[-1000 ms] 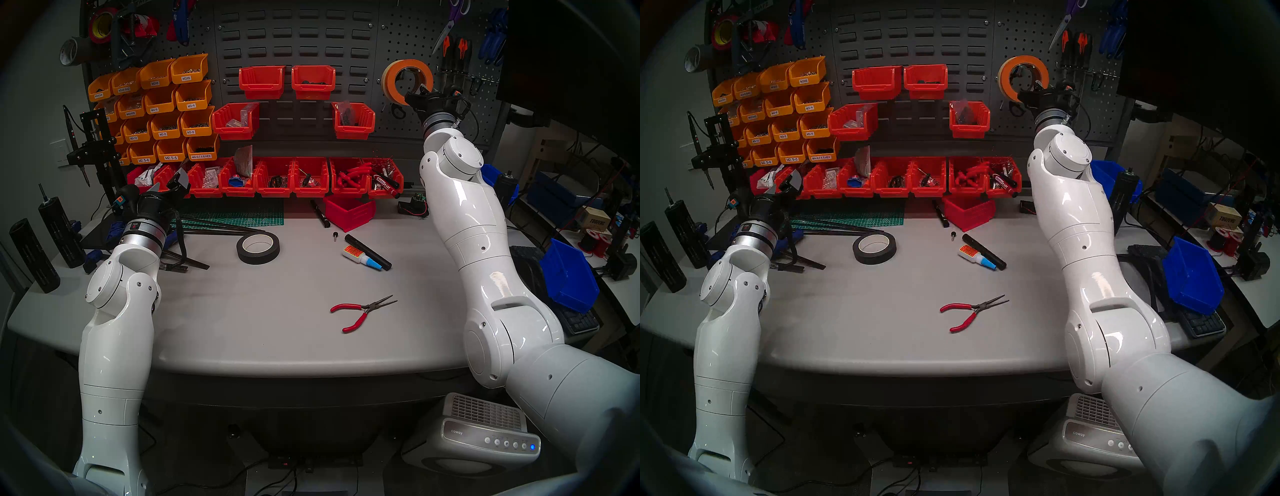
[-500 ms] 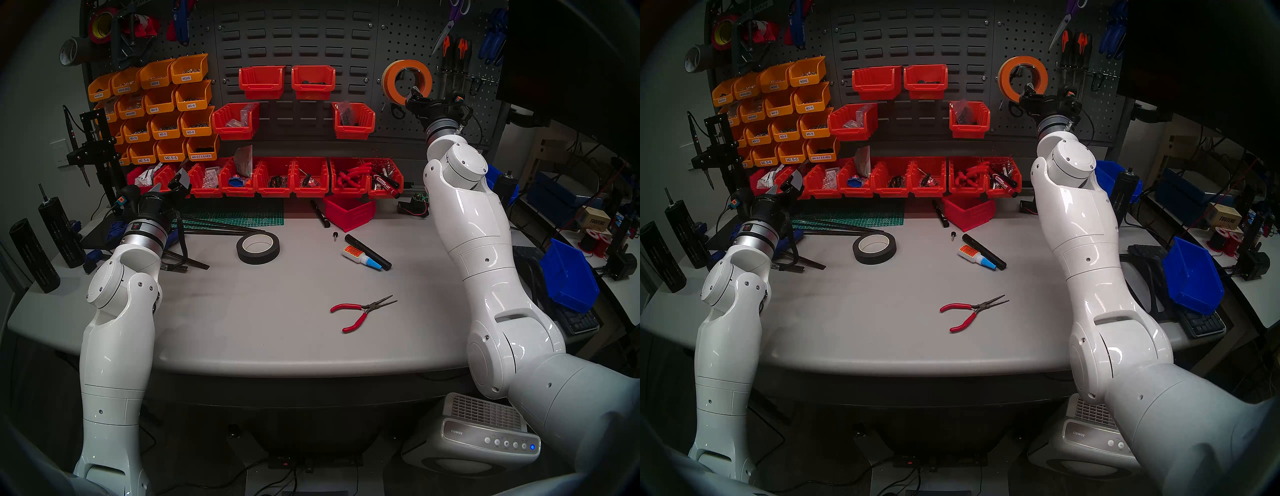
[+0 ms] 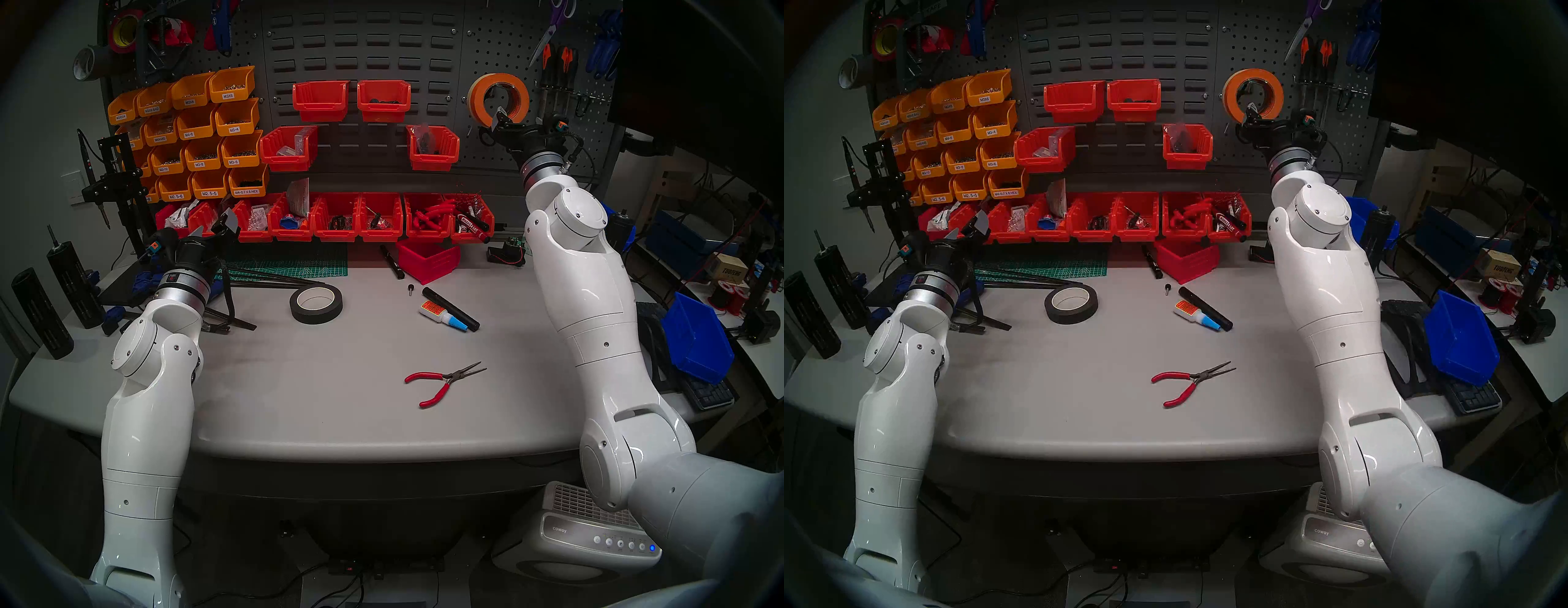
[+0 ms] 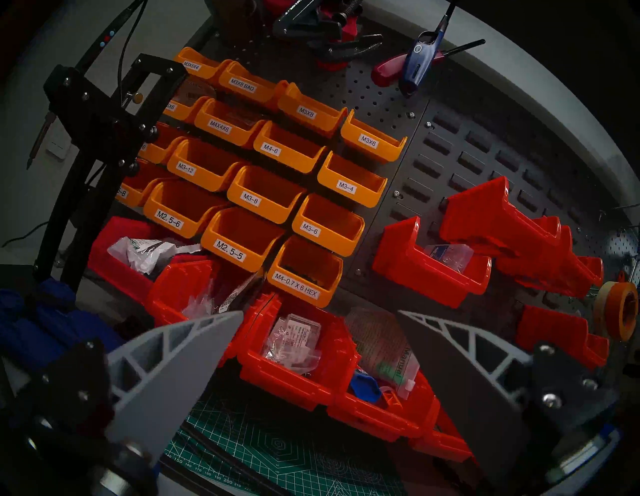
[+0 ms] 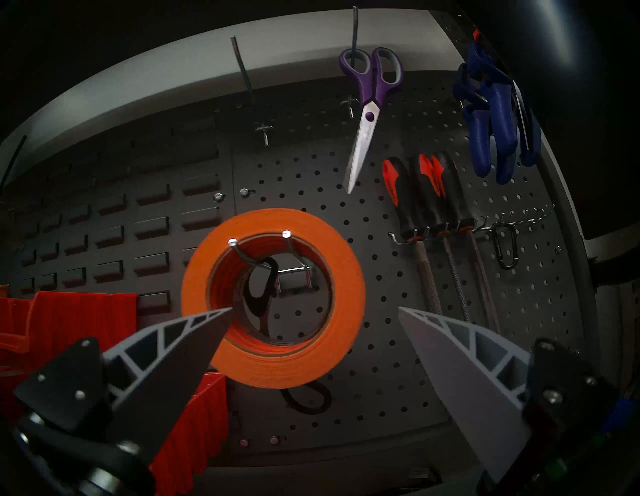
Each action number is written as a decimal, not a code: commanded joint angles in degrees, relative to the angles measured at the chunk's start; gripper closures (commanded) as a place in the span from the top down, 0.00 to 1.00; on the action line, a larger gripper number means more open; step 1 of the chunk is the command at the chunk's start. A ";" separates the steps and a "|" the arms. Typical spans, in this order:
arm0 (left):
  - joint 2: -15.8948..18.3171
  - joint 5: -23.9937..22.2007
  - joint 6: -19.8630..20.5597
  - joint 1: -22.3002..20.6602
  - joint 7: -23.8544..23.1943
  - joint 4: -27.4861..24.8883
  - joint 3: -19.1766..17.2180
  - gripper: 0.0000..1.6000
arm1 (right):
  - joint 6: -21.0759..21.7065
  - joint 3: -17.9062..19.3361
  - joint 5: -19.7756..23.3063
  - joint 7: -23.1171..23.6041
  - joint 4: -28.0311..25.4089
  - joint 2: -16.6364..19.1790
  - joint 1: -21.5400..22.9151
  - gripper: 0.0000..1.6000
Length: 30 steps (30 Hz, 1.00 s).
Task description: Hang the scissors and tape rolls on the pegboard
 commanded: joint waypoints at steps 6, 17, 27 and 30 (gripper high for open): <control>0.45 0.07 -0.37 -4.20 -0.08 -0.14 1.14 1.00 | -2.47 -2.20 0.15 4.76 -9.66 1.85 -6.90 1.00; 1.10 1.21 -0.70 -6.06 0.57 1.14 1.89 1.00 | -3.80 -2.53 0.44 6.73 -15.57 3.35 -15.51 1.00; 2.25 4.56 -1.12 -7.62 0.57 2.66 3.54 1.00 | -5.36 -4.24 0.52 9.39 -22.14 4.74 -23.55 1.00; 2.39 5.34 -1.33 -8.34 0.60 3.31 4.04 1.00 | -5.66 -4.96 0.14 9.80 -24.42 5.68 -26.68 1.00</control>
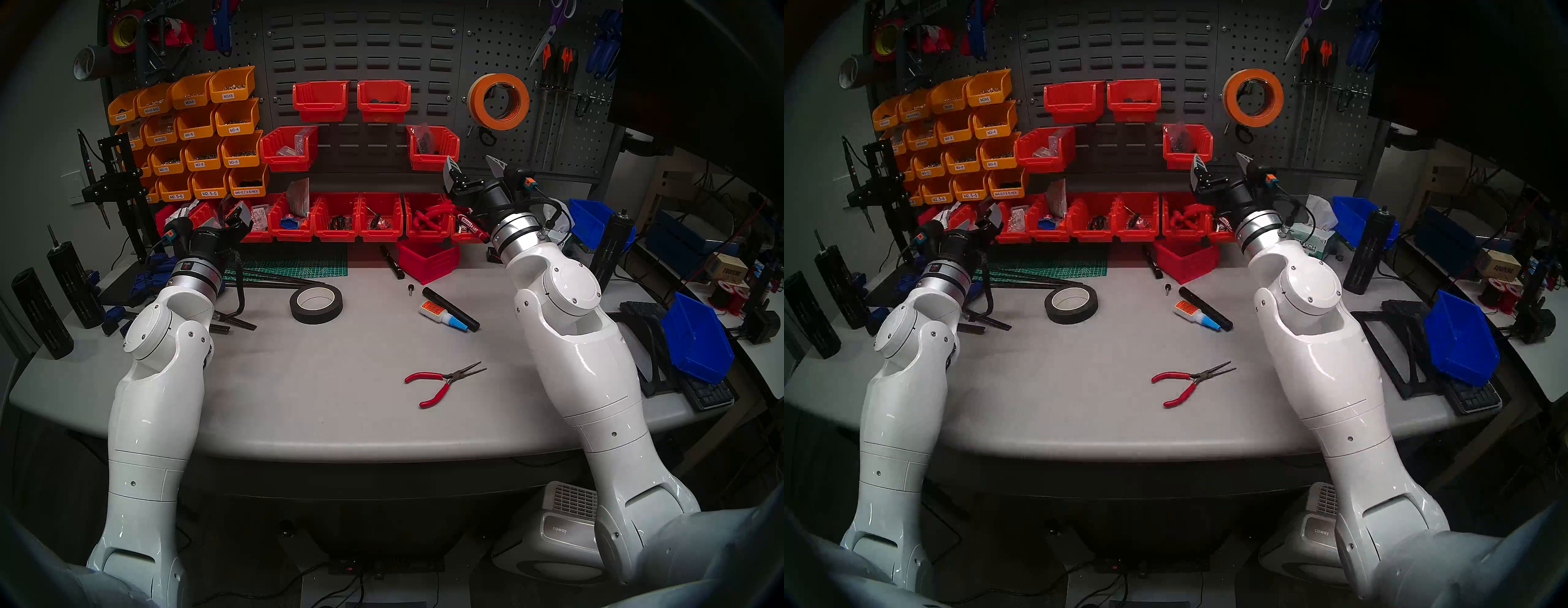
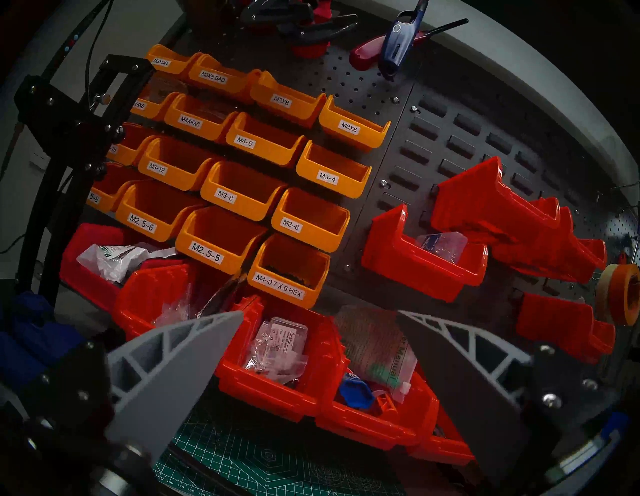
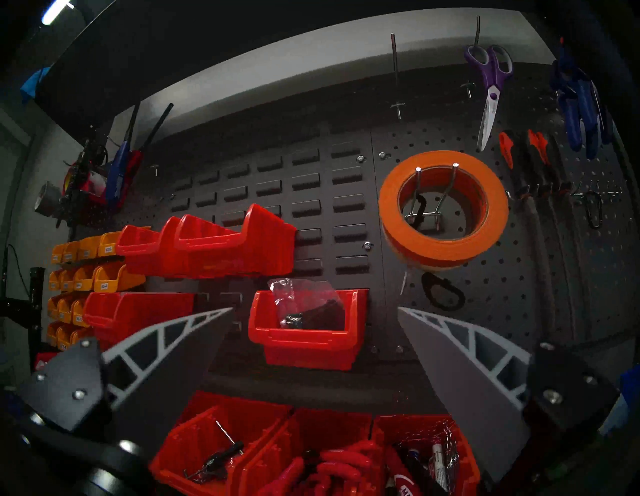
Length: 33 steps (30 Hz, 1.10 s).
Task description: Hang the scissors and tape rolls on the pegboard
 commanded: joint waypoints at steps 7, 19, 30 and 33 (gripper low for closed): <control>1.06 3.14 -1.87 -5.17 0.09 1.18 1.32 1.00 | -3.70 -1.30 -2.97 0.40 -10.62 3.68 -12.18 1.00; 1.14 4.68 -3.14 -6.10 -0.11 2.64 1.53 1.00 | -3.92 0.92 -3.29 -5.98 -17.48 6.56 -21.62 1.00; 0.88 5.36 -3.60 -6.10 -0.63 3.22 1.96 1.00 | -3.73 3.49 -2.37 -11.40 -22.59 7.45 -31.10 1.00; 0.78 5.38 -3.67 -6.01 -0.73 3.12 2.00 1.00 | -3.87 3.98 -2.46 -11.67 -23.47 7.31 -32.45 1.00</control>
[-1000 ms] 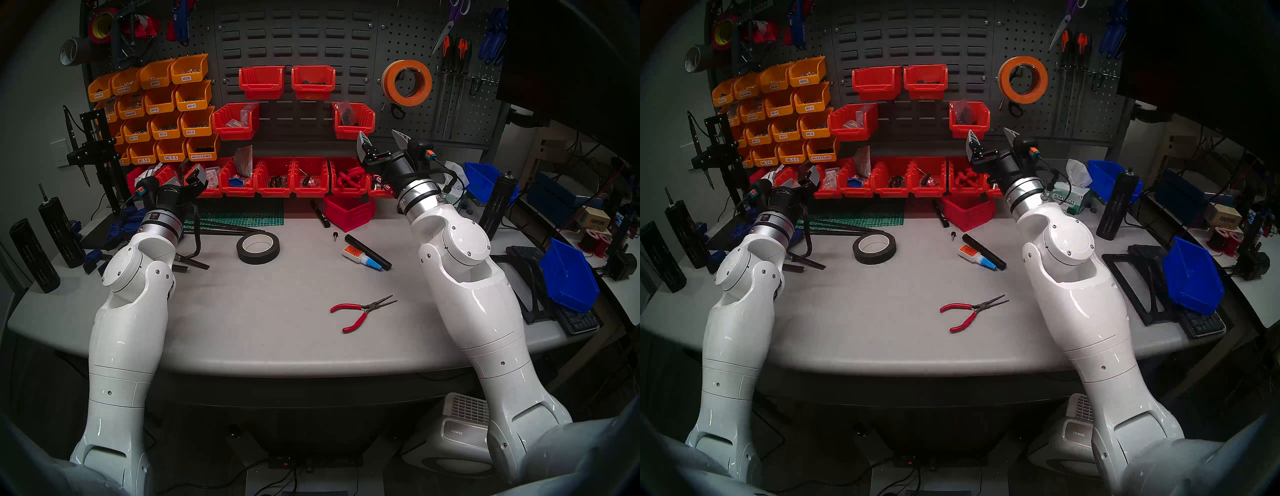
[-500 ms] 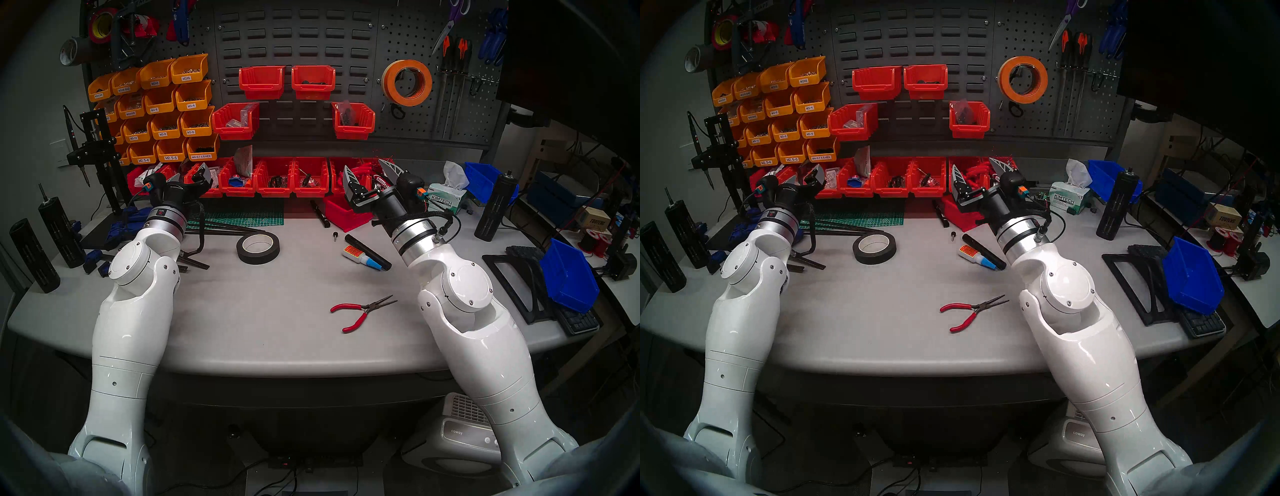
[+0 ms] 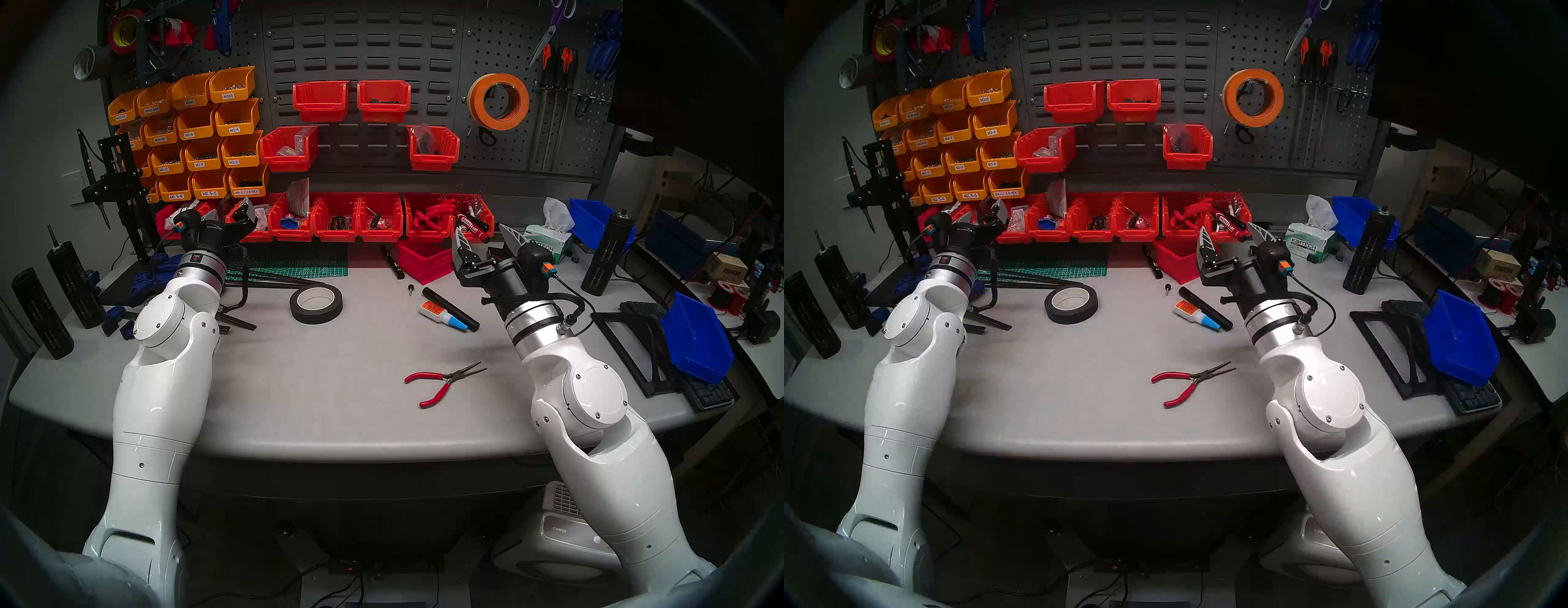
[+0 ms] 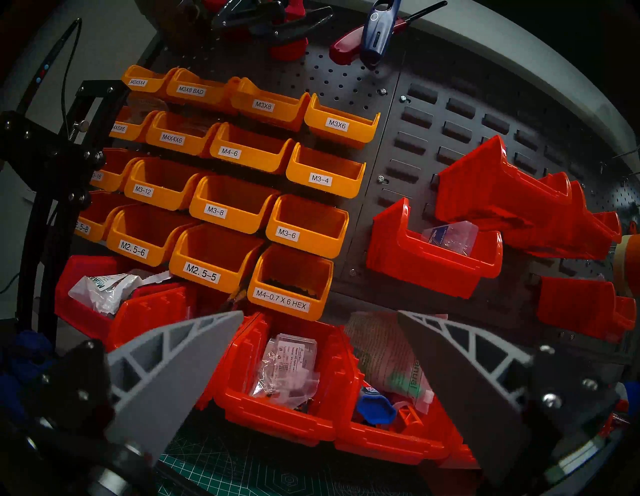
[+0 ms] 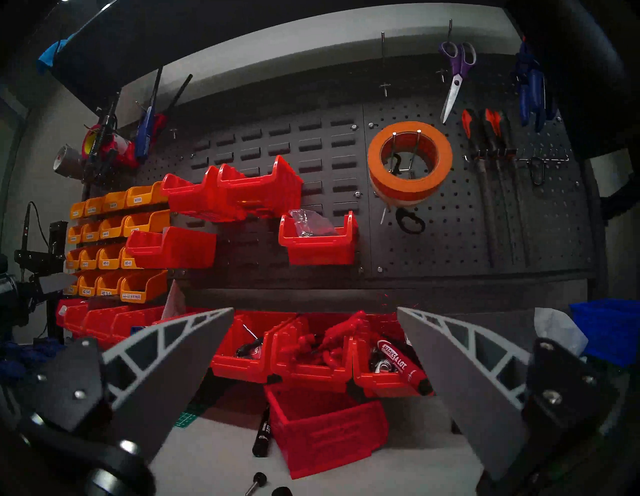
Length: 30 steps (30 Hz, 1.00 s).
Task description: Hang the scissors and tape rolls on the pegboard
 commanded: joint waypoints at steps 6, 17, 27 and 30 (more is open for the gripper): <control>-0.23 0.05 -1.39 -1.81 -0.50 -1.95 -0.09 1.00 | -1.13 1.78 0.11 -1.52 -5.13 0.73 -5.17 1.00; -0.27 -0.34 -0.94 -1.37 -0.62 -2.48 -0.42 1.00 | -2.14 1.66 1.49 -1.05 -5.03 0.66 -5.88 1.00; -0.07 -0.68 -0.97 -1.32 -0.53 -2.51 -0.33 1.00 | -2.31 1.78 1.74 -0.75 -5.00 0.72 -5.95 1.00; -0.02 -0.75 -0.99 -1.32 -0.51 -2.51 -0.31 1.00 | -2.33 1.81 1.74 -0.68 -4.99 0.69 -5.97 1.00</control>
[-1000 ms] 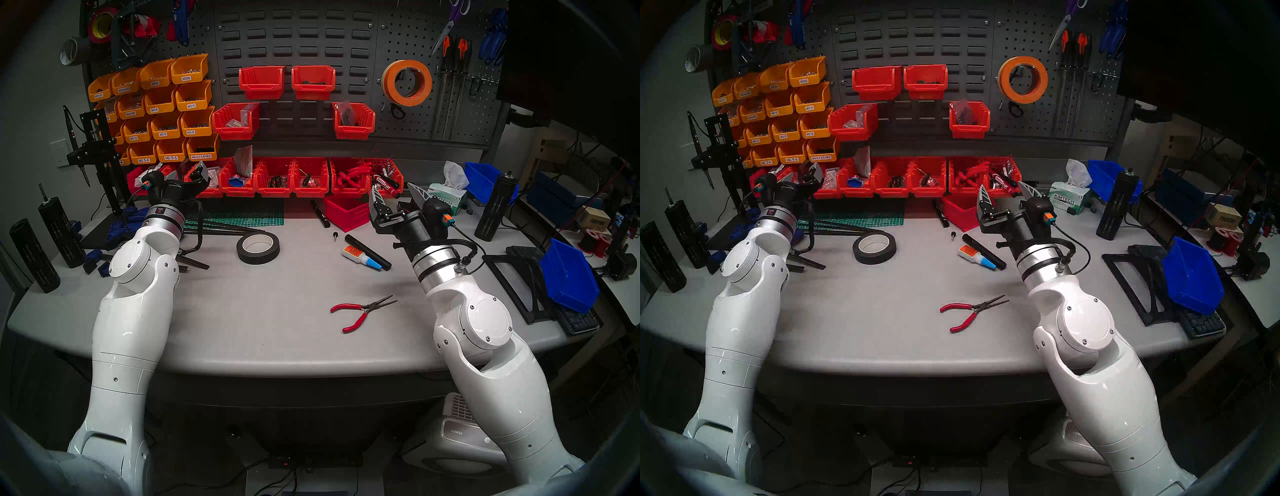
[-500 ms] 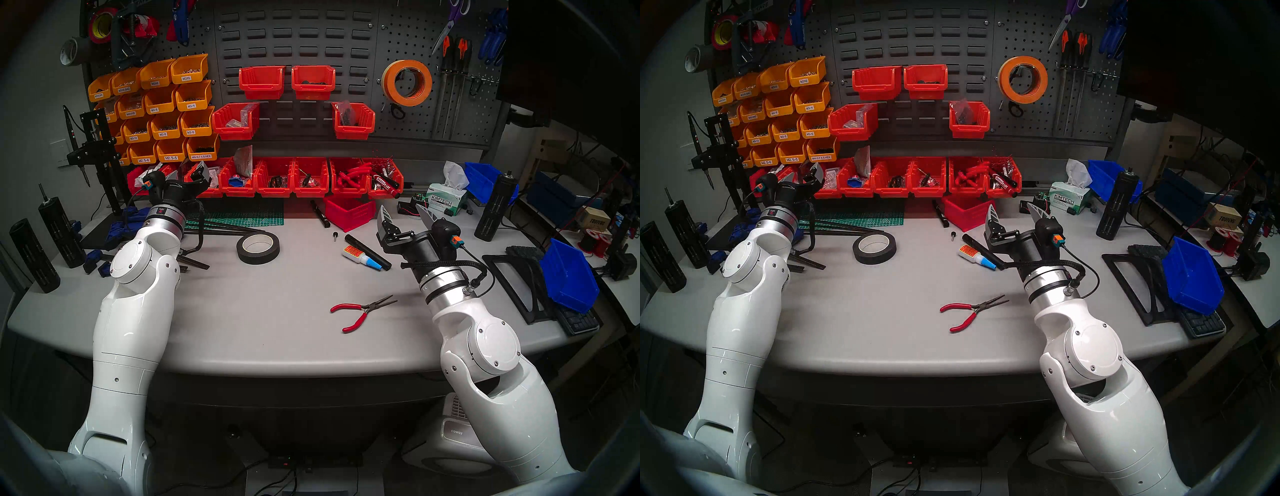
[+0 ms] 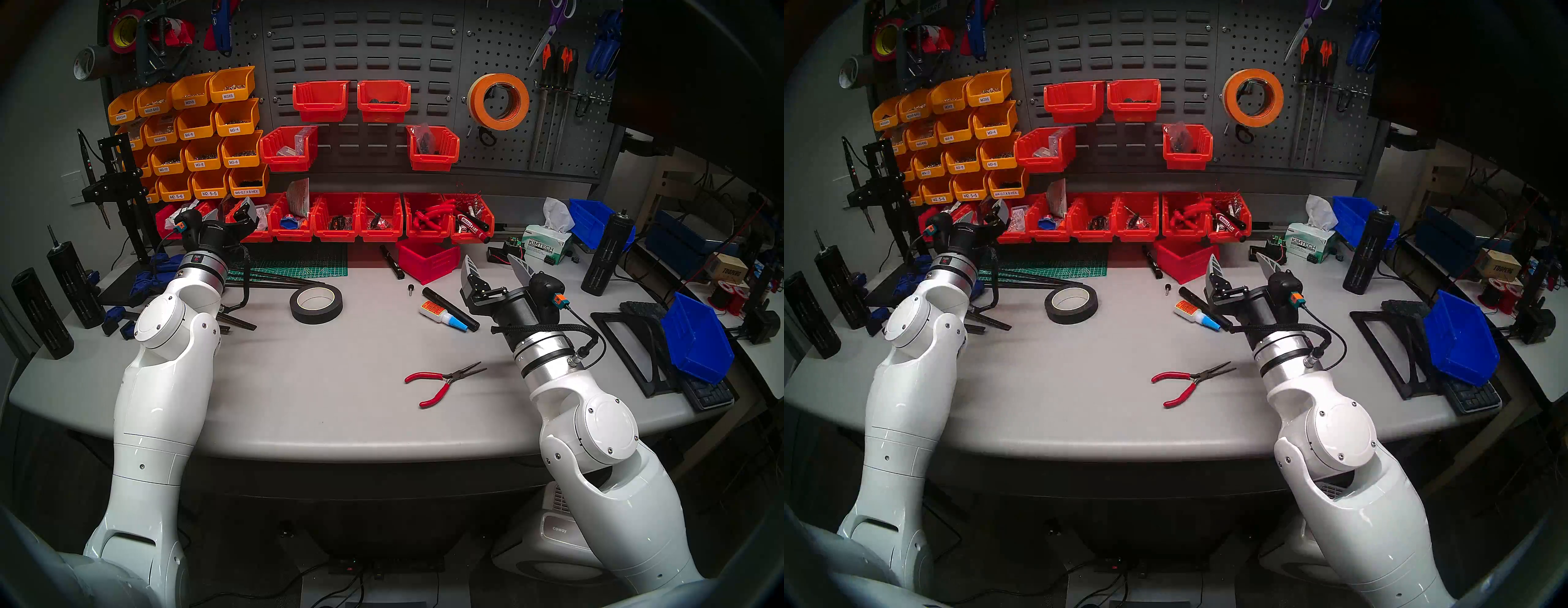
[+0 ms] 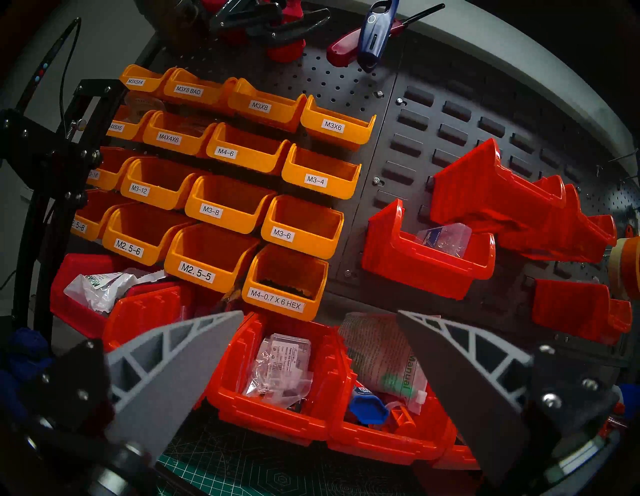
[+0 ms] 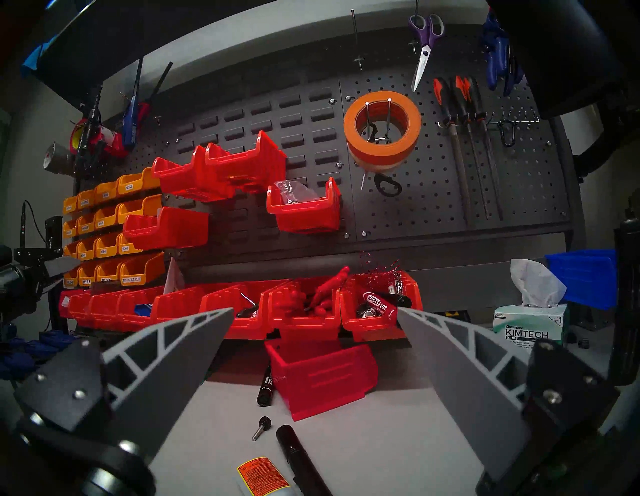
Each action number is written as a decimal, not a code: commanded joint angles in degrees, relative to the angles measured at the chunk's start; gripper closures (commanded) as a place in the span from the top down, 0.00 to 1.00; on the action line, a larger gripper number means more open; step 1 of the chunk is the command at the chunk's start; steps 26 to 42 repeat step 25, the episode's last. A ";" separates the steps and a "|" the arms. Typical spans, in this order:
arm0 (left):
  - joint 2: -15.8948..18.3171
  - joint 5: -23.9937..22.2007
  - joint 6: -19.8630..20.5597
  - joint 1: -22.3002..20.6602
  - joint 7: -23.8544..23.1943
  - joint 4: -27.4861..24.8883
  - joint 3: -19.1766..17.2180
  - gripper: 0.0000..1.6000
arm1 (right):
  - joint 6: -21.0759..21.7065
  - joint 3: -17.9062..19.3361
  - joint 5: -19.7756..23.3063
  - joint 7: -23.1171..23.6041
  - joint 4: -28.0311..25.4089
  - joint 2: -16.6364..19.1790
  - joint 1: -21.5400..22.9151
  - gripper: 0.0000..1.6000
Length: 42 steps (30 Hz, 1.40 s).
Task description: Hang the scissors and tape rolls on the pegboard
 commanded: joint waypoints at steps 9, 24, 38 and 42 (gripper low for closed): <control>0.27 -0.04 -0.83 -1.65 -0.14 -1.99 -0.24 1.00 | -1.14 0.66 -0.42 0.12 -2.08 -0.25 0.67 1.00; 0.29 -0.04 -0.83 -1.64 -0.12 -2.00 -0.23 1.00 | -1.10 0.74 -0.53 0.26 -2.08 -0.43 0.63 1.00; 0.29 -0.04 -0.83 -1.64 -0.12 -2.00 -0.23 1.00 | -1.09 0.75 -0.55 0.28 -2.08 -0.47 0.63 1.00; 0.29 -0.04 -0.83 -1.64 -0.12 -2.00 -0.23 1.00 | -1.09 0.75 -0.55 0.28 -2.08 -0.47 0.63 1.00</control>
